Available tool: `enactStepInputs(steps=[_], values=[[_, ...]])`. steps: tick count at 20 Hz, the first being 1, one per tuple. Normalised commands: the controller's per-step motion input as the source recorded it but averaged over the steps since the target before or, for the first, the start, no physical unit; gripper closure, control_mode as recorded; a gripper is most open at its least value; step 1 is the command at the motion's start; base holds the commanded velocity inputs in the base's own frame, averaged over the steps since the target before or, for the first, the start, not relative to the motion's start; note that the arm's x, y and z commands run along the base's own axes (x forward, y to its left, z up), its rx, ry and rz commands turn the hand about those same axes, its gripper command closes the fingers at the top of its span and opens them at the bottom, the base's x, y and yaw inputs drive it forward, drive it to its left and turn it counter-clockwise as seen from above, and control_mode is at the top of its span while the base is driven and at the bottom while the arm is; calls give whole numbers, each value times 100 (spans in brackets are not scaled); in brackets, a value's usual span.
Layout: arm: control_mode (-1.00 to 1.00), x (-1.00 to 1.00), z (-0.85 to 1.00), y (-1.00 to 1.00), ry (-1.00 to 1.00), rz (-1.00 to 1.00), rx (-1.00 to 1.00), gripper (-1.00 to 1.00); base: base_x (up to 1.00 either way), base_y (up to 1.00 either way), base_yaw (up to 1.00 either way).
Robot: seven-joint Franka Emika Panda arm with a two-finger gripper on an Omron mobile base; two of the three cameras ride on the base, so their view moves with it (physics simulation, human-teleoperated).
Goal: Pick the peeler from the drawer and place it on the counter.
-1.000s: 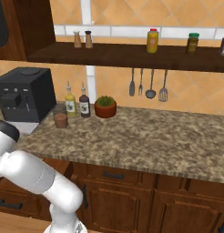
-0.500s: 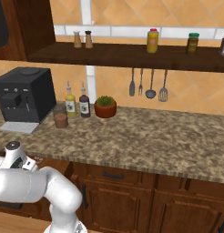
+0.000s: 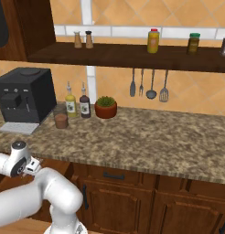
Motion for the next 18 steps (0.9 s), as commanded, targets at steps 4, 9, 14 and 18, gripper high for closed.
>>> enactStepInputs(steps=[4, 9, 14, 18], values=[[-100, 0, -6, 26, 4, 0, -2, -100, 0, 0, 0], [-100, 0, -18, 26, 1, 0, -4, -100, 0, 0, 0], [-100, 4, -18, 21, 0, 0, -2, -100, 0, 0, 0], [-100, 9, -16, 4, 0, 1, 0, -100, 0, 0, 0]])
